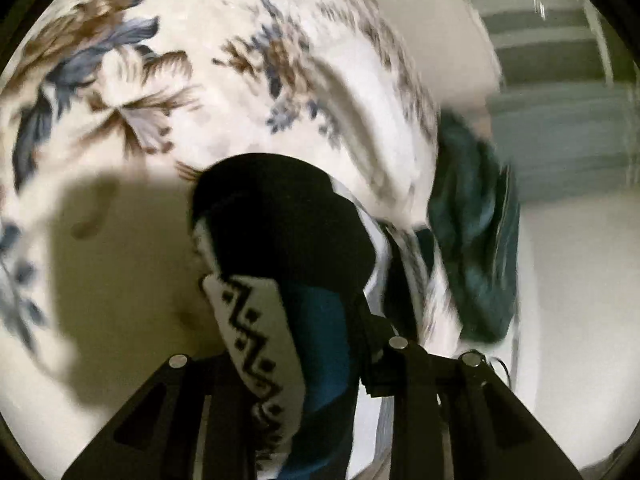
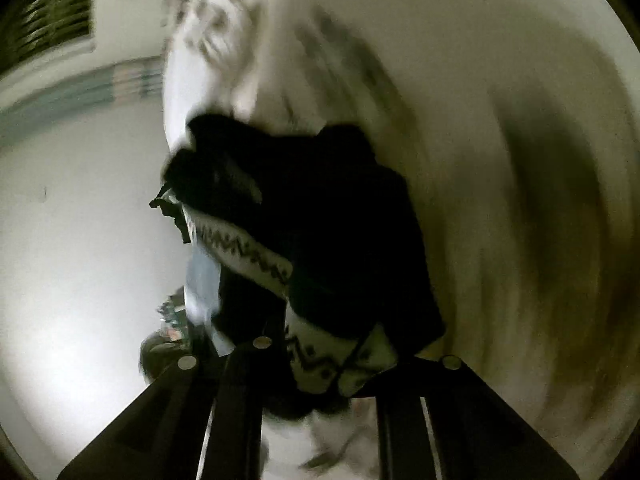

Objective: Fold small clothes

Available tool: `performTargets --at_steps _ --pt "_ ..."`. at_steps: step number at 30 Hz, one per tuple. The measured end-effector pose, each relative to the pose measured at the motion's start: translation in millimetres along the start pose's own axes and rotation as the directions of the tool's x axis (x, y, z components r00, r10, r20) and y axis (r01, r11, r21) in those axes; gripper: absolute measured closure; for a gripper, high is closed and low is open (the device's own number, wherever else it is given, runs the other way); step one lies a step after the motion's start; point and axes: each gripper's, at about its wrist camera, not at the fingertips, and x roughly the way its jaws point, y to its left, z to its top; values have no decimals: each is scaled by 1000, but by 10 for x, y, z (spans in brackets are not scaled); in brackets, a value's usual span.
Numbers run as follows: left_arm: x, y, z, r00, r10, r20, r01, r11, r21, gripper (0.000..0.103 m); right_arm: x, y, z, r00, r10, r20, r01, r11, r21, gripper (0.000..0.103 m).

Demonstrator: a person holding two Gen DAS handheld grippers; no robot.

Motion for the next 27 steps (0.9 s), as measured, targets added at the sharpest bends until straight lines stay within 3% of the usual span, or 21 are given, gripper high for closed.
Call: performTargets --at_steps 1,3,4,6,8,9,11,12,14,16,17,18,21,22,24,25,27 --pt "19 68 37 998 16 -63 -15 1000 23 69 59 -110 -286 1000 -5 -8 5 999 40 89" --pt "94 224 26 986 52 -158 -47 998 37 47 185 -312 -719 999 -27 -24 29 994 102 89" --pt "158 305 15 978 63 -201 -57 998 36 42 237 -422 -882 999 -43 -14 45 990 133 89" --pt "233 403 44 969 88 -230 -82 996 34 30 259 -492 -945 997 -70 29 65 987 147 86" --pt "212 430 53 972 80 -223 -77 997 24 30 212 -500 -901 991 -125 39 116 979 169 70" --pt "167 433 59 974 93 -208 -93 996 13 30 179 -492 -901 988 -153 28 146 973 178 57" --pt "-12 420 29 982 105 -159 -106 994 6 30 51 -432 -908 986 -166 17 161 972 172 51" --pt "-141 397 -1 985 122 -123 -123 992 4 30 -56 -377 -950 983 -180 19 175 971 163 42" --pt "-446 382 -83 983 179 -44 -179 984 9 30 -232 -297 -1032 978 -203 39 195 969 152 35" --pt "-694 388 -233 949 312 41 -314 948 44 30 -468 -170 -1109 971 -225 75 213 967 142 35" --pt "-789 413 -323 925 375 65 -379 924 59 29 -553 -112 -1150 966 -241 93 228 965 132 35" --pt "-864 470 -440 886 455 86 -461 885 71 29 -622 -23 -1160 960 -257 115 244 963 117 35" --pt "-829 847 -745 798 600 54 -603 795 70 29 -783 266 -1086 935 -302 187 302 953 30 35" --pt "-777 994 -811 782 623 27 -623 780 60 29 -754 437 -1005 929 -304 213 314 949 -13 35" --pt "-678 1218 -902 788 616 -3 -615 788 36 28 -644 713 -807 914 -323 245 347 936 -59 35" --pt "-653 1237 -918 791 612 23 -612 789 46 24 -570 837 -685 905 -334 264 366 927 -82 35" --pt "-582 1248 -906 800 599 31 -599 798 58 2 -409 967 -485 900 -339 273 380 918 -115 35"
